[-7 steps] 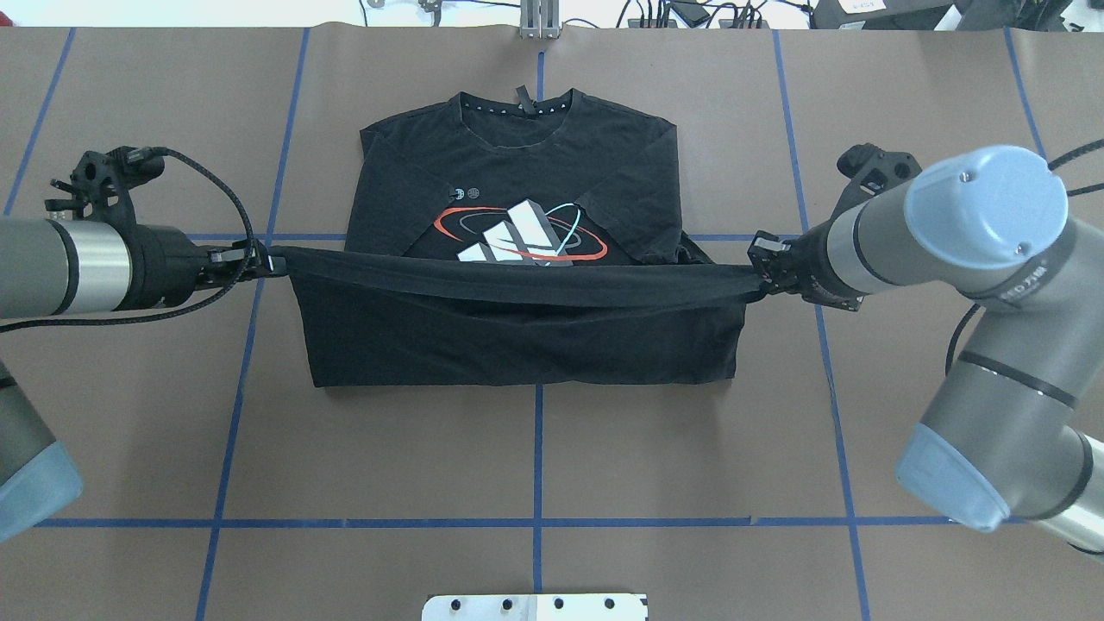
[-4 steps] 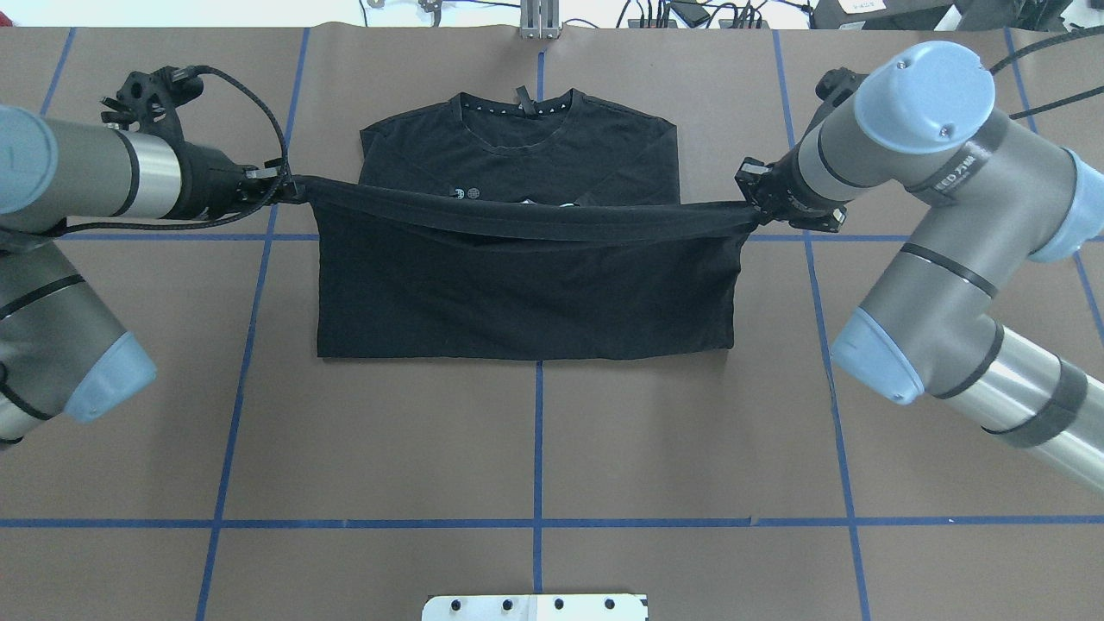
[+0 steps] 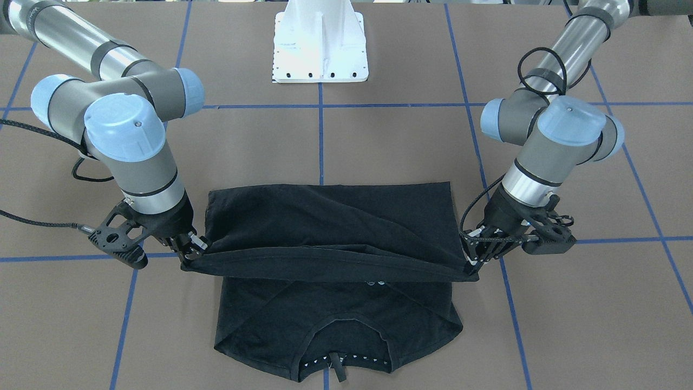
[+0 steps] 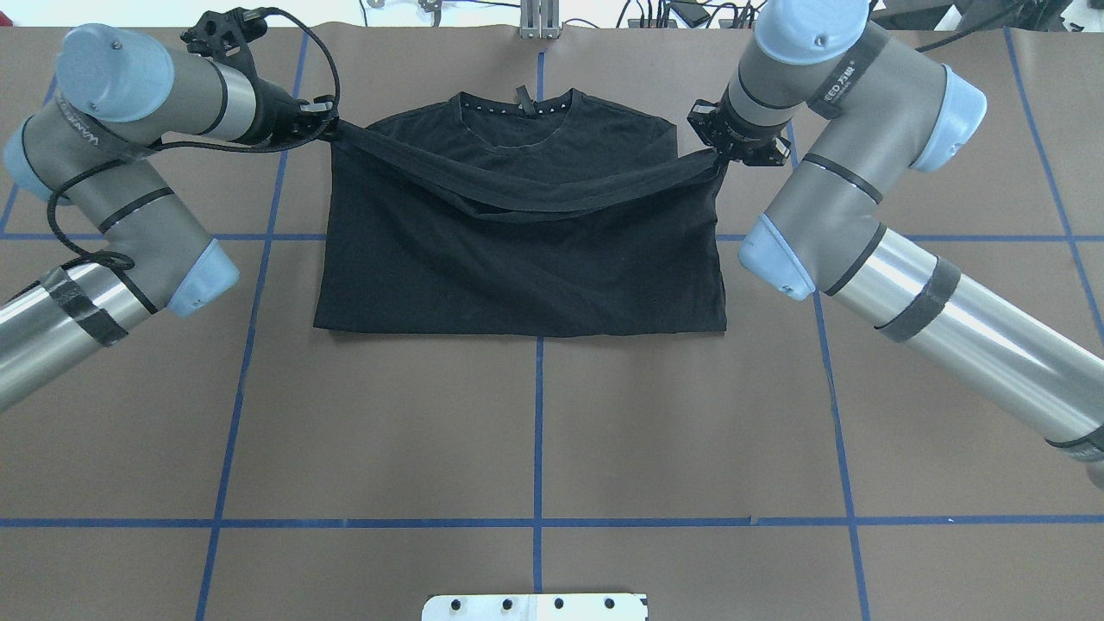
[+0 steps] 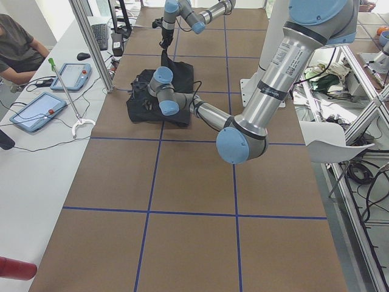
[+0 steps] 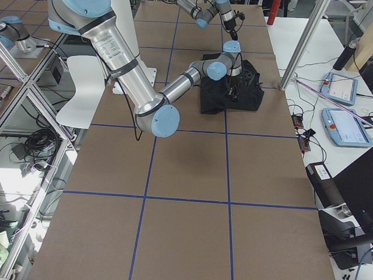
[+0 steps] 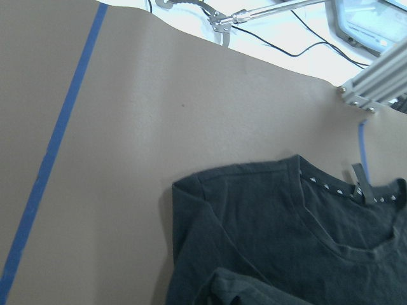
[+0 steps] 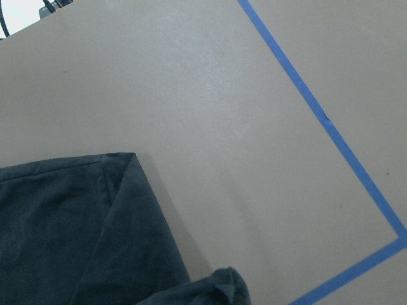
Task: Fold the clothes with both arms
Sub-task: 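Lay the hem near the collar and open both grippers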
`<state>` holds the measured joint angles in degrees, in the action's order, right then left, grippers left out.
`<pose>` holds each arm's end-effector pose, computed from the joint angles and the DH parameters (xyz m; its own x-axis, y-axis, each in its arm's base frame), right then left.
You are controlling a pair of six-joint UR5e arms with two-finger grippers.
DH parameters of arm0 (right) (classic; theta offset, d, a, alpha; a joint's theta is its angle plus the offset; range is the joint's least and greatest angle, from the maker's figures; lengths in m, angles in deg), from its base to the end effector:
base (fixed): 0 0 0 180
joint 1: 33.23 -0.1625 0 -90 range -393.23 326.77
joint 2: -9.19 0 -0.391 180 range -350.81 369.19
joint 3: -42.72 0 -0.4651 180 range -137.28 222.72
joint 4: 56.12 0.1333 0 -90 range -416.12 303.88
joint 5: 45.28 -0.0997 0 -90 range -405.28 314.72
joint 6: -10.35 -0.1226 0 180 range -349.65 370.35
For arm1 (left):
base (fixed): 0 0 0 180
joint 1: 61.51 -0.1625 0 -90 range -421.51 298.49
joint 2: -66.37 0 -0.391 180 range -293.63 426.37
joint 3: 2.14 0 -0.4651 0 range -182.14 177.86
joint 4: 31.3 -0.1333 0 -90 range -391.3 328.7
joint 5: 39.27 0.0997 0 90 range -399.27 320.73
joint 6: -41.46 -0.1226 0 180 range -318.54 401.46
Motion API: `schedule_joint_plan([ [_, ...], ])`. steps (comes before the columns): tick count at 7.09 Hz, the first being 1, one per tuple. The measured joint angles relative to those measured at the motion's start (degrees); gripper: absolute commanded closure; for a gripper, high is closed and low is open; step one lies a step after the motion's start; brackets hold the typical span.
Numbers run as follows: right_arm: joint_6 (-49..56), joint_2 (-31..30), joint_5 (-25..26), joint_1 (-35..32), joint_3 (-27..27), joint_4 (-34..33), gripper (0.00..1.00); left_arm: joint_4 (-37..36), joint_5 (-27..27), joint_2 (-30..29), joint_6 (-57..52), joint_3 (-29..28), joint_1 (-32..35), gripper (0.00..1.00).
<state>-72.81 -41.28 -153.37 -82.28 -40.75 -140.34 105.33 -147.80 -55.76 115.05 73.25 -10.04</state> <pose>-0.4456 -0.6588 0.2392 0.5776 0.4929 0.6507 -0.5254 0.8345 -0.1657 0.4243 -0.6842 0.3146 0.4198 -0.0971 -0.9024 0.4639 0.8776 0.1213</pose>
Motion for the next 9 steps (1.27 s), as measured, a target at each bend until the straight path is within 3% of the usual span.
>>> schedule_joint_plan([
  [3,0.3,2.4,0.3,-0.4,8.9,7.5,0.99,5.0,2.1,-1.7,-0.5,-7.7,0.3,1.0],
  [4,0.2,2.9,0.4,-0.4,9.9,8.1,0.65,5.3,2.3,-1.9,-0.8,-8.4,0.4,0.99],
  [5,-0.1,3.9,0.4,-0.4,11.2,8.3,0.52,5.6,2.3,-2.0,-1.1,-8.9,0.4,0.88],
  [6,-0.2,5.7,0.6,-0.4,13.7,8.5,0.46,6.2,2.4,-2.1,-1.2,-9.5,0.6,0.75],
  [7,-0.3,7.2,1.0,-0.4,16.0,8.5,0.36,6.6,2.4,-2.1,-1.3,-9.9,1.1,0.71],
  [8,-0.6,8.0,1.7,-0.5,17.0,8.7,0.36,6.9,2.4,-2.2,-1.3,-10.0,1.6,0.58],
  [9,-3.0,8.1,2.1,-0.5,17.0,10.4,0.34,6.9,2.4,-2.4,-1.3,-10.2,2.2,0.53],
])
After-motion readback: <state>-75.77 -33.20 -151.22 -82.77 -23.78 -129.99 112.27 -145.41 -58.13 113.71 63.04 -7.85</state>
